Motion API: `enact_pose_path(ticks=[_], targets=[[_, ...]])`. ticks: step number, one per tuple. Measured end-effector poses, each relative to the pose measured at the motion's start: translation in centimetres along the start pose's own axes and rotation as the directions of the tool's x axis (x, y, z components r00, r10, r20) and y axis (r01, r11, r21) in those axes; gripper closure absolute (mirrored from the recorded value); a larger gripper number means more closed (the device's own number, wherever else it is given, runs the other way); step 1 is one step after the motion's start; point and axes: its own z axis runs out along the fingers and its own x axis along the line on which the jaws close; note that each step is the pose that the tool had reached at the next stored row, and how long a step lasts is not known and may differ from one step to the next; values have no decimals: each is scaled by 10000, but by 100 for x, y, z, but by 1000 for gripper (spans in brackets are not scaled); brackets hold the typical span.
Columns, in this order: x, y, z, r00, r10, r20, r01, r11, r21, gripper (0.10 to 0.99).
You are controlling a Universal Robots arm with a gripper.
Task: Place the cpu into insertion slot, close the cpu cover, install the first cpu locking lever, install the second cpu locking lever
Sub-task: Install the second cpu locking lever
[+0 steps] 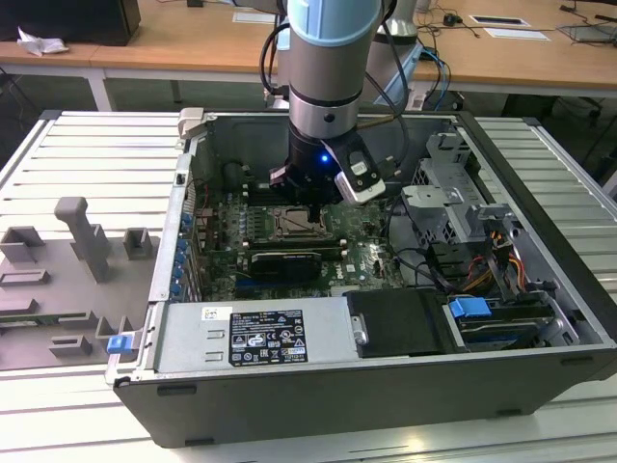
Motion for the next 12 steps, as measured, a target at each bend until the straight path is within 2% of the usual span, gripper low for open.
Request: enact_pose_path(ticks=[9,11,12], targets=[[43,-12,-2,10000,-1,-2,1,10000,-18,980],[46,-29,4,10000,22,-64,-24,9994,-341,980],[51,-33,5,10000,25,-78,-27,9993,-377,980]])
